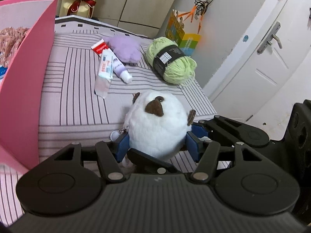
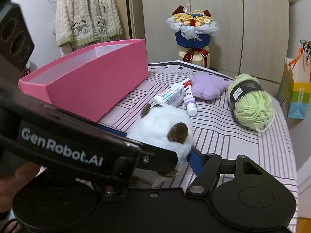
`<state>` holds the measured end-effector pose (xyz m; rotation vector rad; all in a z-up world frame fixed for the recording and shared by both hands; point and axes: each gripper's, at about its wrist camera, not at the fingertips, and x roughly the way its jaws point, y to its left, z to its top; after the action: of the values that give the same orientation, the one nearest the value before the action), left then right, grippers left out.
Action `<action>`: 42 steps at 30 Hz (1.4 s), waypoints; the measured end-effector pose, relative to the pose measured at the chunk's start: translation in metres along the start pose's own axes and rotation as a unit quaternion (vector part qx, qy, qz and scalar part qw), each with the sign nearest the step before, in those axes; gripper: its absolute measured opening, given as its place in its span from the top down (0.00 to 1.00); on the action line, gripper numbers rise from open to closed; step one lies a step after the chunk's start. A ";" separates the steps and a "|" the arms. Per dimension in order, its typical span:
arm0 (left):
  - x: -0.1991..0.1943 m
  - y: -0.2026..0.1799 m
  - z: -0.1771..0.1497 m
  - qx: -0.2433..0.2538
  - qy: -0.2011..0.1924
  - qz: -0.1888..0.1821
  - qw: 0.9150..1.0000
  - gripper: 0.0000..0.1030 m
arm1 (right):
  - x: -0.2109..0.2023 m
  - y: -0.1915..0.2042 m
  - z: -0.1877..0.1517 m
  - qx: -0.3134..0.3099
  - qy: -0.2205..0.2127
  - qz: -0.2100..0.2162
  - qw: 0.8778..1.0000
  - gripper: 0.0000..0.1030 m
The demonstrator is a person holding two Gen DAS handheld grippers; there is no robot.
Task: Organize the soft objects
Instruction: 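Carry the white plush cat with the left gripper over the pink box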
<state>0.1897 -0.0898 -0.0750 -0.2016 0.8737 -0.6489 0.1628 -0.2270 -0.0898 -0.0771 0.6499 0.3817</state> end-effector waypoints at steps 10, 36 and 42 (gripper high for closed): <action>-0.020 -0.003 -0.005 -0.017 0.039 -0.029 0.999 0.42 | -0.029 0.025 -0.002 -0.056 0.010 -0.020 0.998 0.30; -0.169 -0.011 0.009 0.034 -0.037 -0.015 0.999 0.42 | -0.107 0.105 0.066 -0.098 -0.070 0.020 0.992 0.31; -0.193 0.019 0.023 0.022 -0.085 0.011 0.996 0.42 | -0.082 0.130 0.095 -0.107 -0.110 0.040 0.987 0.31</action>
<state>0.1260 0.0392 0.0570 -0.2037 0.6974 -0.6202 0.1101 -0.1153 0.0418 -0.2115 0.3927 0.5297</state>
